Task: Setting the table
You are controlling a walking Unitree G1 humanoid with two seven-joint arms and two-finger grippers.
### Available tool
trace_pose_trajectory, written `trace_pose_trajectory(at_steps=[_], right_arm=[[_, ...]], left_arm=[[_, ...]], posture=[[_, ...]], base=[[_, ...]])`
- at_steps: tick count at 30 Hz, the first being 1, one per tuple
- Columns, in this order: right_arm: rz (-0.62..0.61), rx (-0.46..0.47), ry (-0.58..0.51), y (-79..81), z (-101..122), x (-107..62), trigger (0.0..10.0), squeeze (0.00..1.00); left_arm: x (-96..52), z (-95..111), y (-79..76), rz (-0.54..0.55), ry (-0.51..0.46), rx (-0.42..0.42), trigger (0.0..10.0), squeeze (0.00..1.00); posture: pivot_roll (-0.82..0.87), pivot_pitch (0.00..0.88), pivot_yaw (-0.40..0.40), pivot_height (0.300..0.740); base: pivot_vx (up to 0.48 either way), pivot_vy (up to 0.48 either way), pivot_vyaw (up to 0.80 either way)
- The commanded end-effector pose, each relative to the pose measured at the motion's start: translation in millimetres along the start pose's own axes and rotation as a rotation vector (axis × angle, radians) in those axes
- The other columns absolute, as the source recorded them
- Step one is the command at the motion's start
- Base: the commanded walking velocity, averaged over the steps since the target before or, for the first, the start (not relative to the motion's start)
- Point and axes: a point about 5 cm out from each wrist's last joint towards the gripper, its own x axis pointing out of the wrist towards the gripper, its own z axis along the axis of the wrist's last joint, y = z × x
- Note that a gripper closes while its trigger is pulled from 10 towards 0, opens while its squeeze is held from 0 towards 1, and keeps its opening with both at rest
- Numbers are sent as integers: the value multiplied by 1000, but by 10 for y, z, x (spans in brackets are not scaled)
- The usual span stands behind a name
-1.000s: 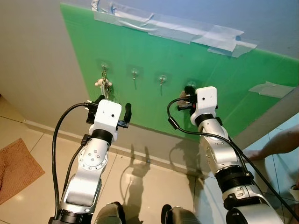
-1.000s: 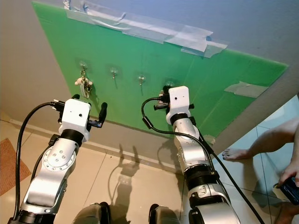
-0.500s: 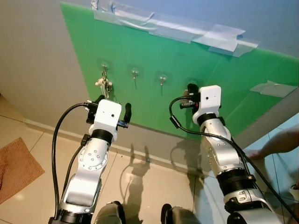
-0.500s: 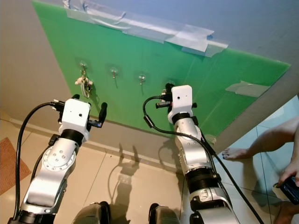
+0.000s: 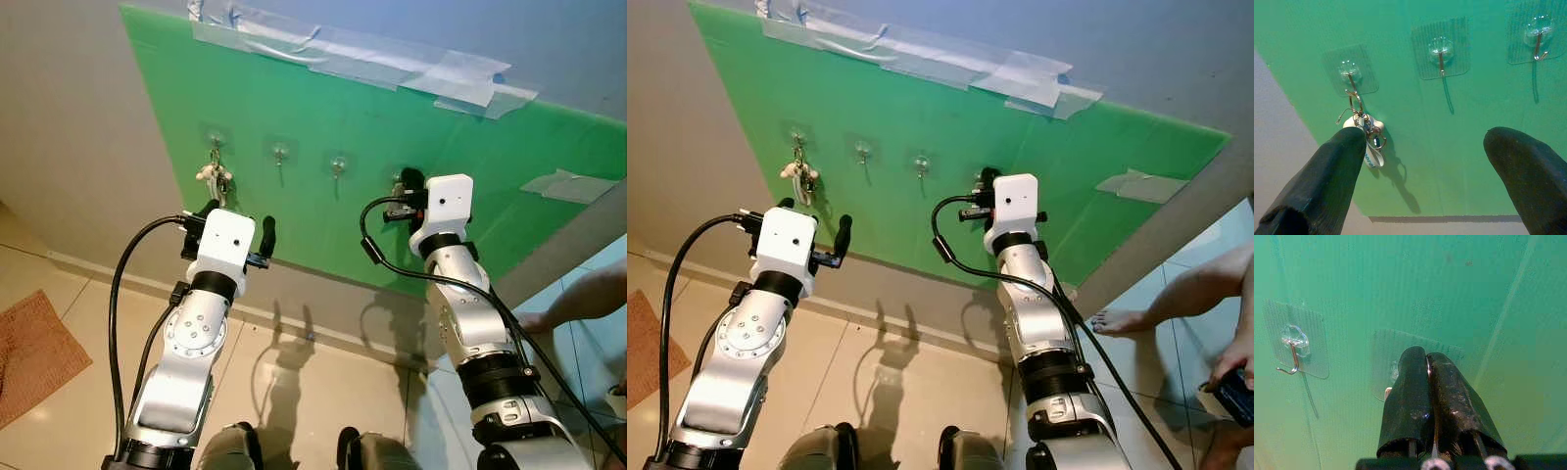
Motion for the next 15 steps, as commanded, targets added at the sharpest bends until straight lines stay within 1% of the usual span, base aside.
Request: trace_pose_trajectory(at_steps=[1, 15], right_arm=[[15, -3, 11, 20, 6, 21, 10000, 0], [45, 22, 24, 70, -21, 6, 10000, 0]], left_arm=[[-5, 21, -9, 0, -6, 12, 10000, 0], [-13, 22, -8, 1, -6, 12, 10000, 0]], posture=[[27, 151, -68, 740], [28, 151, -71, 740]], base=[[0, 0, 0], [0, 0, 0]])
